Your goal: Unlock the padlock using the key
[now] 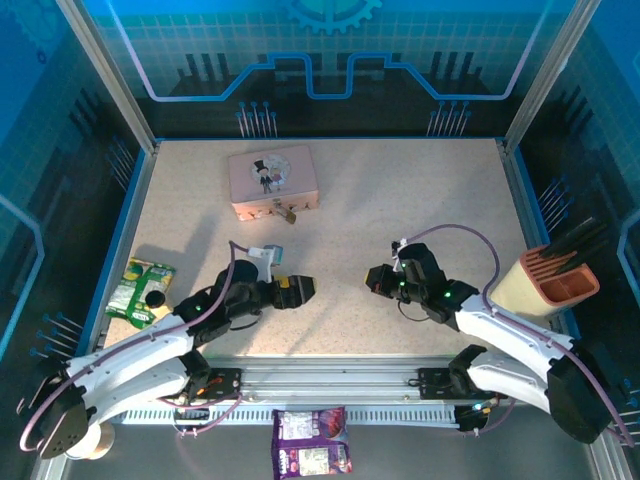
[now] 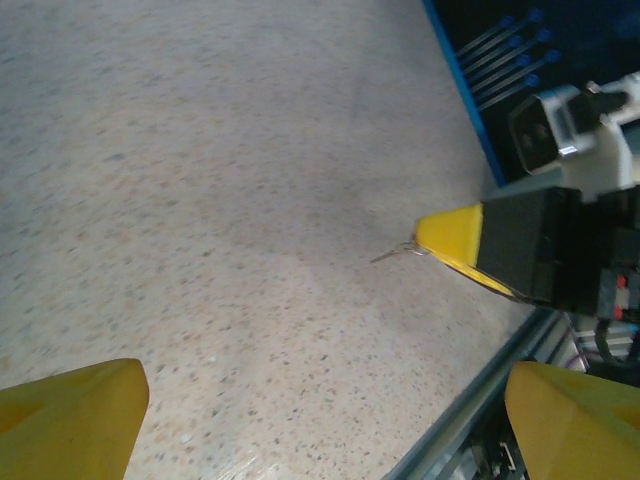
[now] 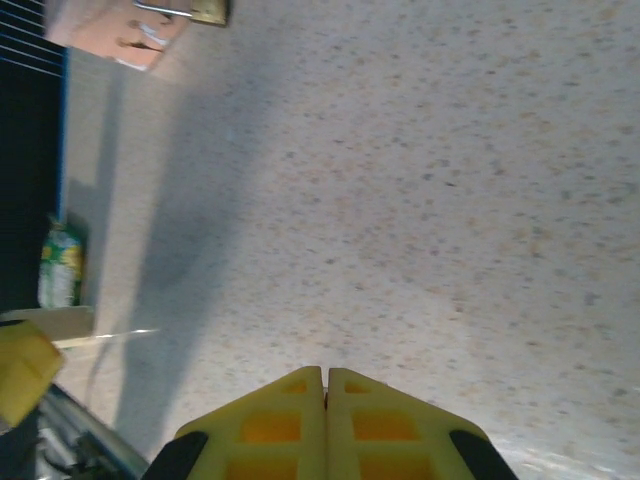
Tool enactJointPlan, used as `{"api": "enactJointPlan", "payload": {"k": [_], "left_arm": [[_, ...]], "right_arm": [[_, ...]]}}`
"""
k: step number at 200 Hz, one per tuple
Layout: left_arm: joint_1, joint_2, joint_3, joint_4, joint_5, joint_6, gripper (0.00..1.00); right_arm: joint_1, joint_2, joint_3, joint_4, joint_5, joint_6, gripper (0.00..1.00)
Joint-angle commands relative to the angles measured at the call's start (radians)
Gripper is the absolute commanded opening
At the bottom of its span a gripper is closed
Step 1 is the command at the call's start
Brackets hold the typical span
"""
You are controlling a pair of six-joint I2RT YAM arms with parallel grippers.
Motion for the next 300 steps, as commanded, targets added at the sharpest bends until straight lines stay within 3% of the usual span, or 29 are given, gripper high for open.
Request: {"api": "enactJointPlan", "payload": {"k": [1,47,97,151,178,253,300], "left_arm": [[-0.012,0.025,0.007,0.181,0.08,0.154,0.9],[-0.024,0.115,-0.031,0.546,0.14,0.347,0.89],[-0.016,0.316,0.059,0.769,0.268,0.445,0.81],[0.108,0.47,0.073,0.992,0.494,0.43,0.78],[0.157,0.548,0.104,1.033,0.607,0.415,0.67],[0.161,0.72,0.132,1.29,0.679,0.366,0.48],[0.162,0.755,0.153,1.305,0.725,0.367,0.4]], "right_arm": [[0.016,-0.049,0.039,0.08,-0.06,0.08,0.0],[0.022,-0.091,0.112,0.154,-0.086,0.158,0.0],[0.029,-0.081,0.175,0.223,-0.114,0.178,0.0],[0.028,-0.096,0.228,0.153,-0.135,0.145,0.0],[0.027,-0.106,0.219,0.167,-0.145,0.154,0.0],[0.028,-0.09,0.235,0.178,-0.182,0.154,0.0],[0.028,-0.101,0.236,0.145,-0.177,0.138,0.0]]}}
